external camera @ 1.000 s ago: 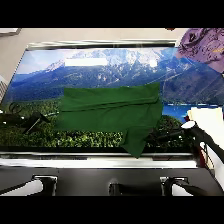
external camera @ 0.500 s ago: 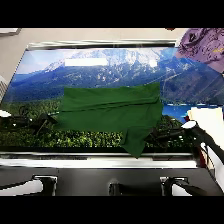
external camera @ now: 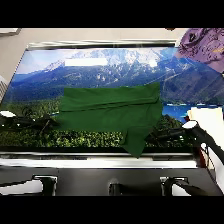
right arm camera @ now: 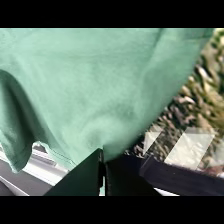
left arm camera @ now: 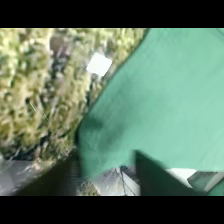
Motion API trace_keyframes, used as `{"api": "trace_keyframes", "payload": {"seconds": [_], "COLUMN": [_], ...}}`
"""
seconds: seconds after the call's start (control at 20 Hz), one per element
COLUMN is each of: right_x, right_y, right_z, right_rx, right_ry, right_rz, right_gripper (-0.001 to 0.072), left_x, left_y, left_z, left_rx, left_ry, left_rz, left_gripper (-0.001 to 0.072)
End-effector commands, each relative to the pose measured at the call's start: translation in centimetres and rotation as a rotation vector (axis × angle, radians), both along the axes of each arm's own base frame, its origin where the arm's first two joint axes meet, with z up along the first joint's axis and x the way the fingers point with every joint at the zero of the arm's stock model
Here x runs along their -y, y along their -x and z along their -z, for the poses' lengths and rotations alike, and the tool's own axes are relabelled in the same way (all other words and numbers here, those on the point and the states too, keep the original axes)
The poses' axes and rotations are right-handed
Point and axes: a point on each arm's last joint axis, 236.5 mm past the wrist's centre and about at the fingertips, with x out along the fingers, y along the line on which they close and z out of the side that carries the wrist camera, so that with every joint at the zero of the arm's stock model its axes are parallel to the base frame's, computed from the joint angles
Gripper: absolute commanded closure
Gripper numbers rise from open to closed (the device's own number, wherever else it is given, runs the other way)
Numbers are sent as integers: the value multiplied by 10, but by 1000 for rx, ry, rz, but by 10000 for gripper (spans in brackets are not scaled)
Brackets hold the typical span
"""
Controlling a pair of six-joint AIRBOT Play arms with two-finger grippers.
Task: Fold the clothes and pants, and hang the long-sleeved shirts on hangers.
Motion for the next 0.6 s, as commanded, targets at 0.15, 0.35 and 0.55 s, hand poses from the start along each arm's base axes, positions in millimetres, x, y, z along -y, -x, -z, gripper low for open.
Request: {"api": "trace_keyframes", "payload": {"seconds": [0.15, 0.35, 0.55], "right_x": [6, 11, 11], "right_y": [-8, 8, 35], "right_z": [-21, -54, -92], "right_rx": [99, 132, 172], "right_ry": [43, 92, 122], "right_rz": [-2, -2, -1], "right_gripper": [688, 689, 688], "left_x": [4, -3, 4], "left_y": [-5, 4, 21], "left_z": [-9, -61, -108], "left_rx": [30, 111, 191], "left_ry": [-8, -99, -144], "left_rz": [4, 14, 53], "left_gripper": [695, 695, 695]}}
